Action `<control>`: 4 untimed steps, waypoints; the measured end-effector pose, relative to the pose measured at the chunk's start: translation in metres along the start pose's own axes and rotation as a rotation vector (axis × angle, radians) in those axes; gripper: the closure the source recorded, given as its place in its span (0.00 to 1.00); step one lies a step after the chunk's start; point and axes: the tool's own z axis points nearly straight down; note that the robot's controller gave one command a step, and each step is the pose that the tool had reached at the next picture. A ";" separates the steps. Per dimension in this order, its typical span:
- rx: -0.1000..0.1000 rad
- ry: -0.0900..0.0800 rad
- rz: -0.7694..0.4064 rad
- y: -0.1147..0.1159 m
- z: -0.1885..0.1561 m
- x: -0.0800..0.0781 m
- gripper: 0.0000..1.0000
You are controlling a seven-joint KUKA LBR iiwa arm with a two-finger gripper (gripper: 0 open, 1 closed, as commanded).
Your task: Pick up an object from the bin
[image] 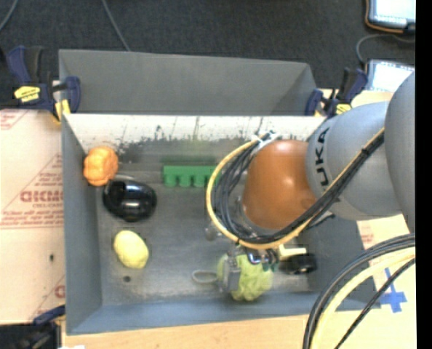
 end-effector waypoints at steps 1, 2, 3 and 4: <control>-0.002 0.006 -0.005 -0.013 -0.021 0.016 0.00; -0.001 -0.006 0.019 -0.026 -0.037 0.021 0.00; -0.003 0.005 -0.077 -0.070 0.026 0.012 1.00; -0.003 0.005 -0.076 -0.070 0.026 0.012 1.00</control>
Offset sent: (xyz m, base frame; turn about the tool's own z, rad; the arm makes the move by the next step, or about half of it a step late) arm -0.0176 -0.0356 -0.0043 0.0958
